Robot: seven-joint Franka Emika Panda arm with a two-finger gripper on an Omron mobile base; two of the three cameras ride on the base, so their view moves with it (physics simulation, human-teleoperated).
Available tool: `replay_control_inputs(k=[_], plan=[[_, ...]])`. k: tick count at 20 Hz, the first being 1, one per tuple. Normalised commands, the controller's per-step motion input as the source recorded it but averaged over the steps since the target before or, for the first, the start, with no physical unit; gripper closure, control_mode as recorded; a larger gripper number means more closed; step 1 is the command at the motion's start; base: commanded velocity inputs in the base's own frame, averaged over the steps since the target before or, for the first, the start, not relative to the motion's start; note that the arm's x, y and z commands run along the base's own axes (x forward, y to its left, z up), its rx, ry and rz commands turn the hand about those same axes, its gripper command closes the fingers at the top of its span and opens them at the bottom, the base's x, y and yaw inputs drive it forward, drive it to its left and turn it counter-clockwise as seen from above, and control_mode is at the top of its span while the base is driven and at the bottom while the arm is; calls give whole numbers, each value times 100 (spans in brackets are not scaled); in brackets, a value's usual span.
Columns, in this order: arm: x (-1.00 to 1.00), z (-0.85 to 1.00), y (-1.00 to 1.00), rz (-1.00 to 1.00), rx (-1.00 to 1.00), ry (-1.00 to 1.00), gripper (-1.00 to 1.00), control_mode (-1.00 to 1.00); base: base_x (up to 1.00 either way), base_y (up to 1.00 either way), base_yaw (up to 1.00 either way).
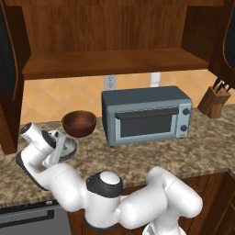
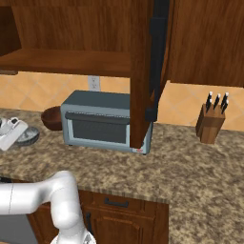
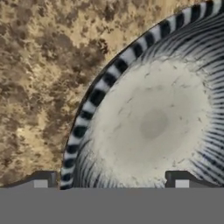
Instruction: Pick up the bowls on the counter and stack them on top of one another in the open cabinet. Place the smaller bowl on top of the larger bowl.
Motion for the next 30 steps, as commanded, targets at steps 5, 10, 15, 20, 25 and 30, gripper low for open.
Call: replay_control_inputs(k=[5,10,15,20,25,30], plan=[[4,-3,1,3,0,0,100,-100,0,0,0],[-24,0,-2,6,0,-12,100,-100,0,0,0],[-31,20,-9,4,0,-31,100,-100,0,0,0],[-11,75,-1,0,0,-48,100,-100,0,0,0],[11,80,-8,0,1,-37,100,-100,0,0,0],[40,43,-60,0,7,-24,100,-100,0,0,0]])
